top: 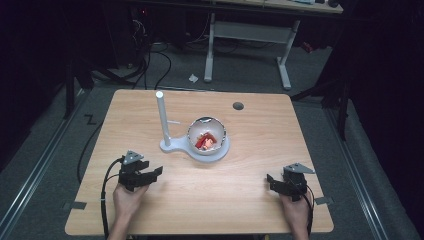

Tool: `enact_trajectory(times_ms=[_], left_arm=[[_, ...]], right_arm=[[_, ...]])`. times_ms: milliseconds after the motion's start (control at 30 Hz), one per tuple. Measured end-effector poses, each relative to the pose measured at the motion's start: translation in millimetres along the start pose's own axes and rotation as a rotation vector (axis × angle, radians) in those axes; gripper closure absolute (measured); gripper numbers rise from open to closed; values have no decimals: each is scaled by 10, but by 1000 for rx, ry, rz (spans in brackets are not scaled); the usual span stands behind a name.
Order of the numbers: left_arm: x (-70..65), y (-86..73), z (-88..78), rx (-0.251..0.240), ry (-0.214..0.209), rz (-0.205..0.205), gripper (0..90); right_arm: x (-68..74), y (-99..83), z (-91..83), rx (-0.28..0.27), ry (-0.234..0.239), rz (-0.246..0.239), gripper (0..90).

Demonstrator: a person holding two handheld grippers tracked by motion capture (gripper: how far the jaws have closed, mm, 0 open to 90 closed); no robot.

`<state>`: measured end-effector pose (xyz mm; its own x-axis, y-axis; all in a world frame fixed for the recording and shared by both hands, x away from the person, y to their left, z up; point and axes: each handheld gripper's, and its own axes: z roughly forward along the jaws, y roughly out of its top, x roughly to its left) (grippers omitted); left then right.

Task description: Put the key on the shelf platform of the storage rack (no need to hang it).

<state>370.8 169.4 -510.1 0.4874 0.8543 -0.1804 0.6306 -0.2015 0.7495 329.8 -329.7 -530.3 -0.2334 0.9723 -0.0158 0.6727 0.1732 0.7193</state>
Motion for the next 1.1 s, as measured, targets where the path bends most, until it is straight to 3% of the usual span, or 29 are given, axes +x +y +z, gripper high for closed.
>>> enact_trajectory(times_ms=[333, 767, 867, 1100], left_arm=[[-32, -61, 104, 15, 67, 44, 381], [-79, -120, 229, 13, 121, 77, 357], [-98, -139, 266, 19, 143, 106, 336], [-97, -138, 275, 25, 156, 90, 275]], right_arm=[[0, -1, -1, 0, 0, 0, 276], [-2, -1, 0, -2, 2, -9, 275], [1, -2, -1, -2, 2, -9, 275], [2, -2, -1, -2, 2, -8, 275]])
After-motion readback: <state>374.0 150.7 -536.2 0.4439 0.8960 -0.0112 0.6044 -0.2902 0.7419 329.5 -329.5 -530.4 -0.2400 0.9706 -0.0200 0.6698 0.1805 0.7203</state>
